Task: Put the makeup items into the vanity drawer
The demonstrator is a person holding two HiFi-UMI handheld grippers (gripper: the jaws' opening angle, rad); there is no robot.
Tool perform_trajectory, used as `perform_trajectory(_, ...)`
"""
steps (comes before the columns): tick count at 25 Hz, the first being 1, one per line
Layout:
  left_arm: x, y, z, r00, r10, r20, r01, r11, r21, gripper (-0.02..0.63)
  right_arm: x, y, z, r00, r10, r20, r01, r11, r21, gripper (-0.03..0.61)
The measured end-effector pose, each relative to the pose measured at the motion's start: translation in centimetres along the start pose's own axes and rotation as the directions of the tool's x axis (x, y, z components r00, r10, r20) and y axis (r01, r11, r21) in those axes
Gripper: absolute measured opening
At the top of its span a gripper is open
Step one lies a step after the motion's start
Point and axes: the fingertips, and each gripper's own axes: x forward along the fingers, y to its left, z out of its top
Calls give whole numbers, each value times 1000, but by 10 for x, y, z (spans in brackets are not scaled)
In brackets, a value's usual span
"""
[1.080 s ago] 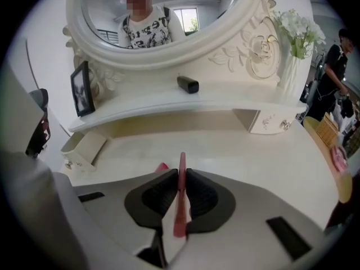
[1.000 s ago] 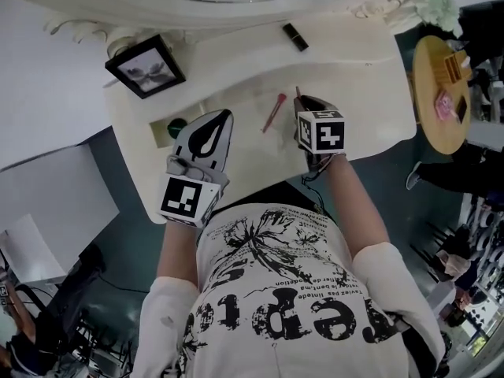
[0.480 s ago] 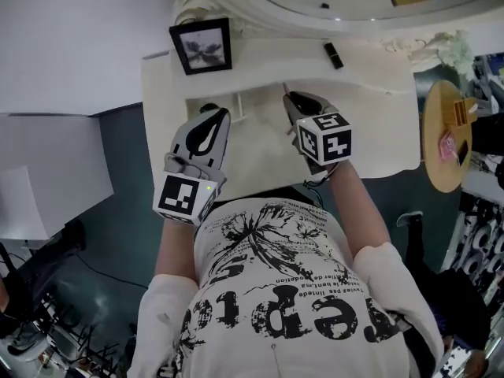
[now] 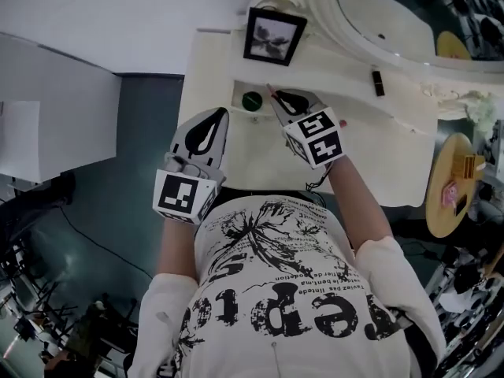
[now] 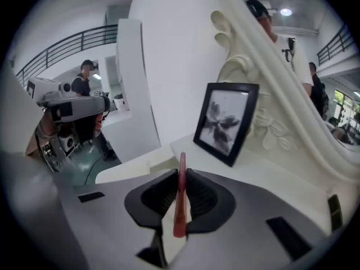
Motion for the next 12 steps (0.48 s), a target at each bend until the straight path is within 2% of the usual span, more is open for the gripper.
perform_trajectory(3,-16,12,-7,998,58,-5,-59,998,-18,12,20,16,3,999,41,-31,-44,995,-86,58)
perform_trajectory(6,-26,20,-13,995,99,-11,-99,995,-32,12,36,26,-1,996,64,-65,-72,988,-133,60)
perform_trajectory(9,-32,27,-18,992,126,-15,-126,991,-46,12,47,30,-6,993,80,-85,-91,987,-135,60)
perform_trajectory(12,-36,30,-21,991,132,-16,-132,990,-55,12,53,34,-11,990,90,-105,-100,990,-97,61)
